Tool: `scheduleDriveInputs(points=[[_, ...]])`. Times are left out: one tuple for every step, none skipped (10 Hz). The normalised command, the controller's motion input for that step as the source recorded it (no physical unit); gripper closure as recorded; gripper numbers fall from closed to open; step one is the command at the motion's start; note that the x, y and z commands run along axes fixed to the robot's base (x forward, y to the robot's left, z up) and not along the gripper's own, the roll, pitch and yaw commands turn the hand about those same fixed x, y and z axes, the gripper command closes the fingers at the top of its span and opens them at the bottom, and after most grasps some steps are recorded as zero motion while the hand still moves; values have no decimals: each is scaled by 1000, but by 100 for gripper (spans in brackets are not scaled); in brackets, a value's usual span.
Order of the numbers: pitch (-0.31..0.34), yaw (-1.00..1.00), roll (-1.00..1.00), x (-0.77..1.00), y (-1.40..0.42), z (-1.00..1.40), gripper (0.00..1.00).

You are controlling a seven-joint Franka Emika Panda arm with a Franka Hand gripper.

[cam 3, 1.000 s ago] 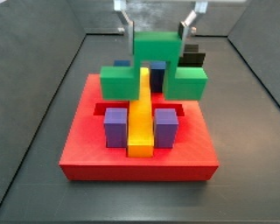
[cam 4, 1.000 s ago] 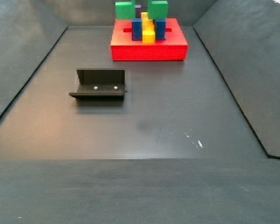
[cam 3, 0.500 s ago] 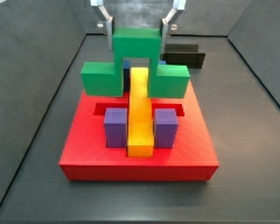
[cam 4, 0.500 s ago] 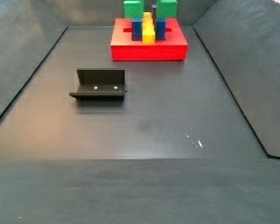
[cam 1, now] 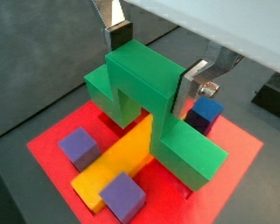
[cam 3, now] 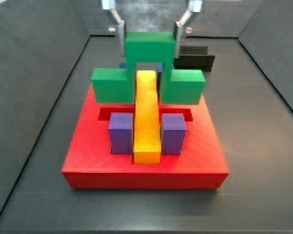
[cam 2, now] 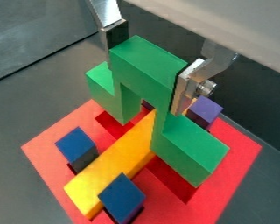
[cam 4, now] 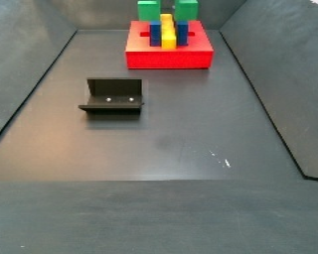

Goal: Pick up the green object. Move up. Place the green object on the fixture. Regrasp the green object. Move to above the board. Insert the green object.
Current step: Insert the green object.

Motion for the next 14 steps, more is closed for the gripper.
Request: scheduleDriveInputs(points=[[0, 9, 0, 0, 0, -163, 100], [0, 0, 0, -111, 20, -100, 100], [0, -46, 0, -211, 57, -63, 100], [0, -54, 16, -191, 0, -66, 100], [-19, 0, 0, -34, 0, -17, 100], [-21, 14, 0, 0, 0, -49, 100], [-21, 31, -30, 69, 0, -114, 100], [-66, 0, -81, 169, 0, -220, 100], [-73, 0, -96, 226, 0, -257, 100], [-76, 0, -96, 229, 0, -260, 100], [-63, 0, -57, 177, 0, -254, 100], [-50, 0, -16, 89, 0, -234, 100], [-36, 0, 0, 54, 0, -223, 100], [-11, 0, 6, 43, 0, -177, 100]])
